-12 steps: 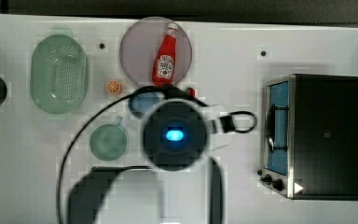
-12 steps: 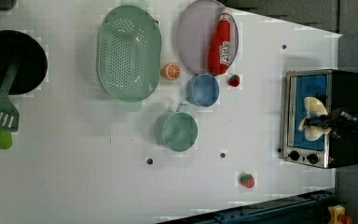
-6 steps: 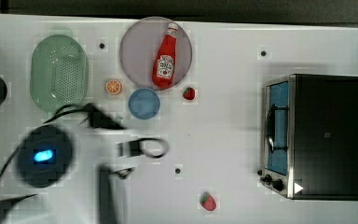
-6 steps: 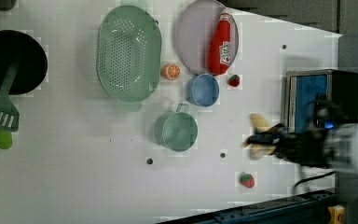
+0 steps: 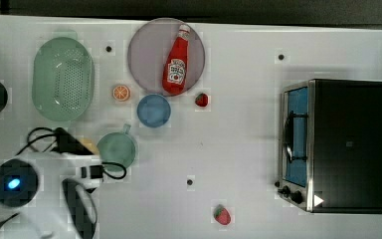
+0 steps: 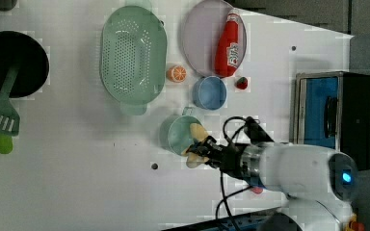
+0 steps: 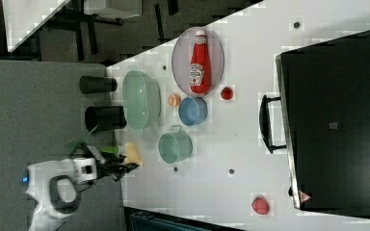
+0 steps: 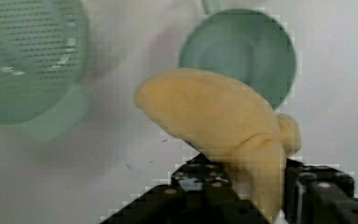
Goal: Pick Banana and place it in mug.
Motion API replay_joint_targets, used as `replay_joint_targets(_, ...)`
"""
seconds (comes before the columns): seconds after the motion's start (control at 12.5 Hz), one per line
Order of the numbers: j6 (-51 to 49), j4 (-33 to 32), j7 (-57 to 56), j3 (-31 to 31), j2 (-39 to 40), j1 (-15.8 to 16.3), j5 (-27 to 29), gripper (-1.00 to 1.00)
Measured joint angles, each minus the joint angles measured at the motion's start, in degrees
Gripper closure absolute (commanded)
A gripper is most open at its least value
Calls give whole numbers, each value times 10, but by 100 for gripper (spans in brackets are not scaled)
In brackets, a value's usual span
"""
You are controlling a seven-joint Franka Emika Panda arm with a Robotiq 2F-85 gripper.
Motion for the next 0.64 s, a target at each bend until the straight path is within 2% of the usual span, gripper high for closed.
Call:
replay_joint_targets(0.08, 15, 0, 8, -9, 33, 1, -1, 29)
replay_joint_targets(0.16, 29, -3, 10, -12, 63, -6, -1, 9)
replay_joint_targets(0.24, 44, -4, 10, -12, 93, -18, -4, -23)
replay_joint_targets(0.48, 101, -1, 15, -20, 158, -36, -7, -86)
replay_joint_targets(0.56, 100, -7, 15, -29, 160, -32, -2, -99)
replay_joint_targets(0.64, 100, -8, 15, -38, 159, -29, 5, -100)
